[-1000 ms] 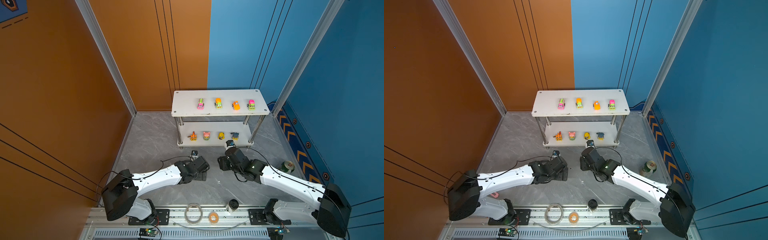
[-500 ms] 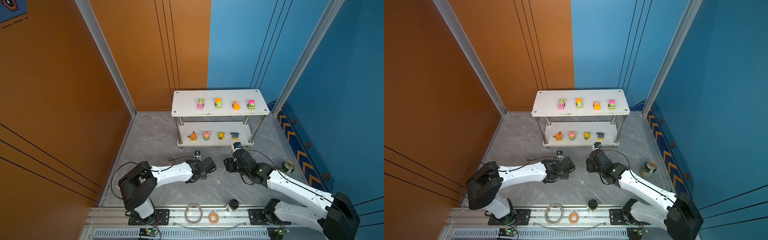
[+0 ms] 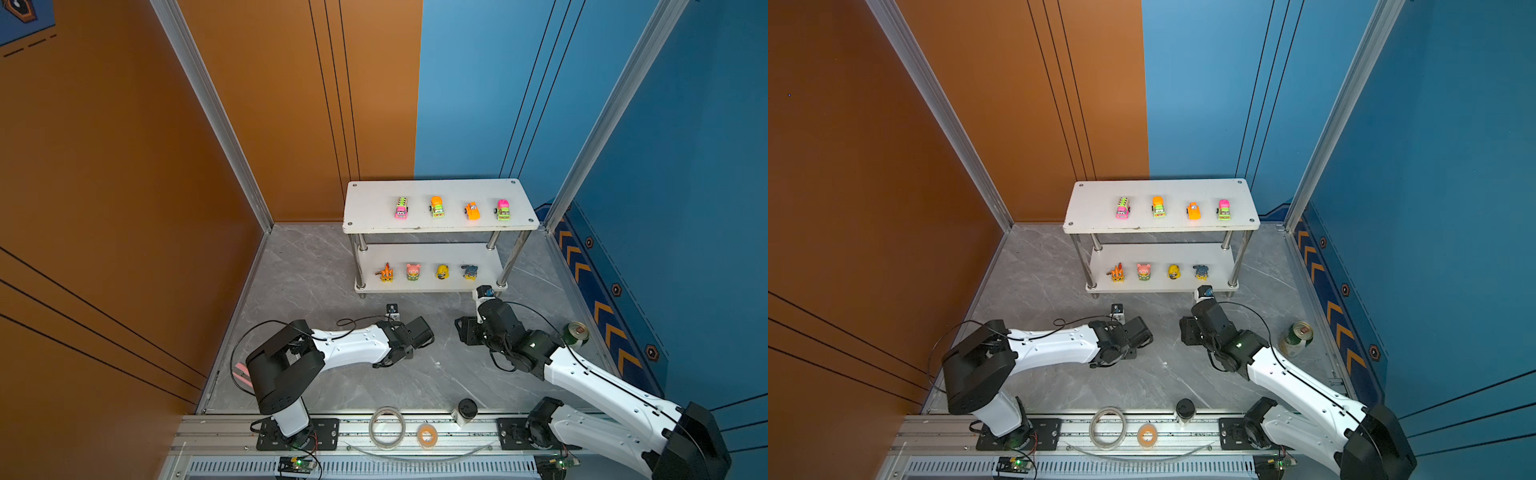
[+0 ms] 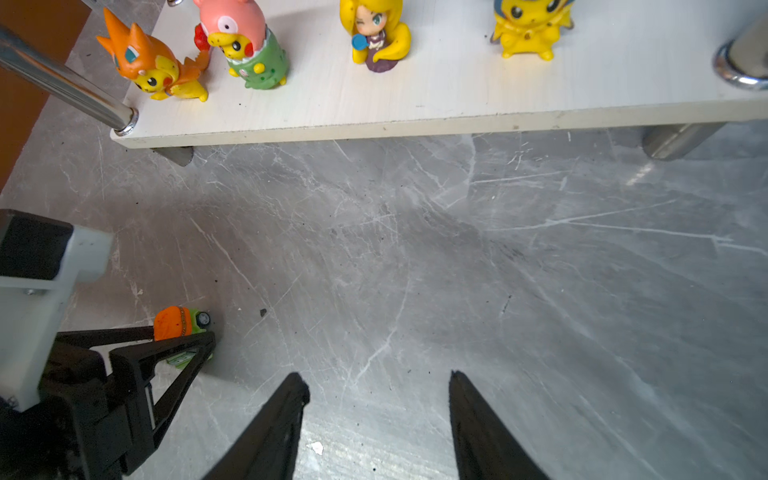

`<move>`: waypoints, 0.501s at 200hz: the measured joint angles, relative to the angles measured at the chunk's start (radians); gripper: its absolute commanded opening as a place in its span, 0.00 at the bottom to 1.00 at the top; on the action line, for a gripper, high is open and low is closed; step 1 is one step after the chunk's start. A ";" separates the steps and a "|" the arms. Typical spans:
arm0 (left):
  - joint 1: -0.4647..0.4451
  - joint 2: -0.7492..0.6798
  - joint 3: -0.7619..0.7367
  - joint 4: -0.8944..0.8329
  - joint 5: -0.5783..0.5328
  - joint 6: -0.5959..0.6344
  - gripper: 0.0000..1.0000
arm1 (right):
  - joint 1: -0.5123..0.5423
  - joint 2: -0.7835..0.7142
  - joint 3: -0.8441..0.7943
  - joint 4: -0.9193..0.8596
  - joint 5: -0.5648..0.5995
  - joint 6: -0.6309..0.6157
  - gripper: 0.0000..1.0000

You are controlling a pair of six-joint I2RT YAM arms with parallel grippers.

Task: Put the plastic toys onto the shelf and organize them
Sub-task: 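Close the left gripper on the orange-topped green car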

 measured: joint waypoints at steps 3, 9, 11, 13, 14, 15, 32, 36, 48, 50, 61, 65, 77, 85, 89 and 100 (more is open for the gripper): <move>0.002 0.002 0.002 0.000 0.000 -0.002 0.44 | 0.000 0.000 -0.001 0.000 -0.002 0.000 0.57; 0.004 0.004 0.005 0.000 -0.001 0.002 0.40 | 0.000 -0.001 -0.002 0.000 -0.002 0.000 0.57; 0.005 0.005 0.006 0.001 0.000 0.003 0.38 | 0.000 -0.001 -0.003 0.000 -0.003 0.000 0.57; 0.006 0.006 0.008 0.000 -0.001 0.008 0.36 | 0.000 -0.001 -0.003 0.000 -0.003 0.000 0.57; 0.007 0.007 0.008 0.000 -0.001 0.008 0.35 | 0.000 -0.001 -0.003 0.000 -0.003 0.000 0.57; 0.007 0.007 0.009 0.001 -0.001 0.007 0.35 | 0.000 -0.001 -0.003 0.000 -0.004 0.000 0.57; 0.013 0.010 0.015 0.010 0.000 0.018 0.31 | 0.000 -0.002 -0.005 0.000 -0.006 0.000 0.57; 0.015 0.010 0.015 0.011 0.000 0.021 0.31 | 0.000 -0.002 -0.006 0.000 -0.006 0.000 0.57; 0.016 0.010 0.015 0.014 0.000 0.023 0.31 | 0.000 -0.002 -0.008 0.000 -0.007 0.000 0.57; 0.016 0.010 0.015 0.014 0.000 0.023 0.31 | 0.000 -0.002 -0.008 0.000 -0.007 0.000 0.56; 0.016 0.010 0.015 0.015 0.000 0.029 0.30 | 0.000 -0.002 -0.008 0.000 -0.012 0.000 0.56; 0.016 0.010 0.015 0.016 0.000 0.031 0.29 | 0.000 -0.002 -0.008 0.000 -0.013 0.000 0.56; 0.017 0.010 0.015 0.016 0.001 0.037 0.24 | 0.000 -0.001 -0.008 0.000 -0.018 0.000 0.56; 0.018 0.010 0.015 0.018 0.001 0.045 0.23 | -0.001 -0.001 -0.008 0.000 -0.021 0.000 0.56; 0.019 0.010 0.015 0.019 0.002 0.047 0.22 | -0.001 -0.001 -0.008 0.000 -0.021 0.000 0.56; 0.023 0.009 0.015 0.022 0.004 0.051 0.21 | -0.001 -0.001 -0.008 0.000 -0.021 0.000 0.56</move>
